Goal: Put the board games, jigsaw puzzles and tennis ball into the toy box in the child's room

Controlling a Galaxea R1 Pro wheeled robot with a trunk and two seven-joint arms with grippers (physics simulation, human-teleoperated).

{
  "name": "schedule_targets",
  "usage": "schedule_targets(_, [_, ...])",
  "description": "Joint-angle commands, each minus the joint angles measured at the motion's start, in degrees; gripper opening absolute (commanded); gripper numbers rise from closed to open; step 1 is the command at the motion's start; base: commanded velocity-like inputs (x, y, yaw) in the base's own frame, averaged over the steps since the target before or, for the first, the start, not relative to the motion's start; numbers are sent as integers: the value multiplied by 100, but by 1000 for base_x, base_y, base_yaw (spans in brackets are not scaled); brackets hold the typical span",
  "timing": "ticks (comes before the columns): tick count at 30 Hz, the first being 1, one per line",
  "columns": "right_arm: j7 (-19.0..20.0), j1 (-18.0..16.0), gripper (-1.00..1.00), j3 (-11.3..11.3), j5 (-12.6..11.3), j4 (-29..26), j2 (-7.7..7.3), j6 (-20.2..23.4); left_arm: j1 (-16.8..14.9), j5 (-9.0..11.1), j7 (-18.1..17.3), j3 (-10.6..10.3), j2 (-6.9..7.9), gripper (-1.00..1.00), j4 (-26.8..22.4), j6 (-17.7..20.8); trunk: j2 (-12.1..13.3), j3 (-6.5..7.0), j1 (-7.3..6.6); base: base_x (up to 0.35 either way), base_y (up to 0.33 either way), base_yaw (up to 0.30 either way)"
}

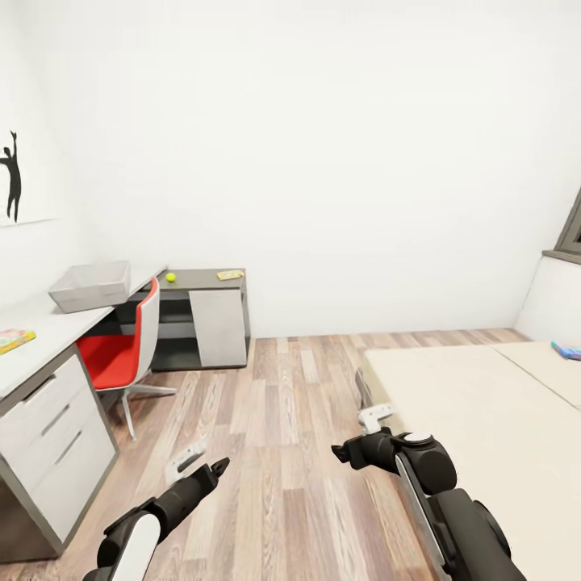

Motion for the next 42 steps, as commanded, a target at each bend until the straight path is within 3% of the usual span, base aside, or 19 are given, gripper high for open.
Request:
schedule_targets(1, [47,-4,100,4,59,-8,-3,20,-5,62,42,7,-5,100,-7,29,-4,-6,0,0,0,227])
schedule_targets(42, [47,-8,100,-4,59,-12,-12,20,-5,54,36,9,-5,100,-7,29,-4,-6,0,-13,-11,67])
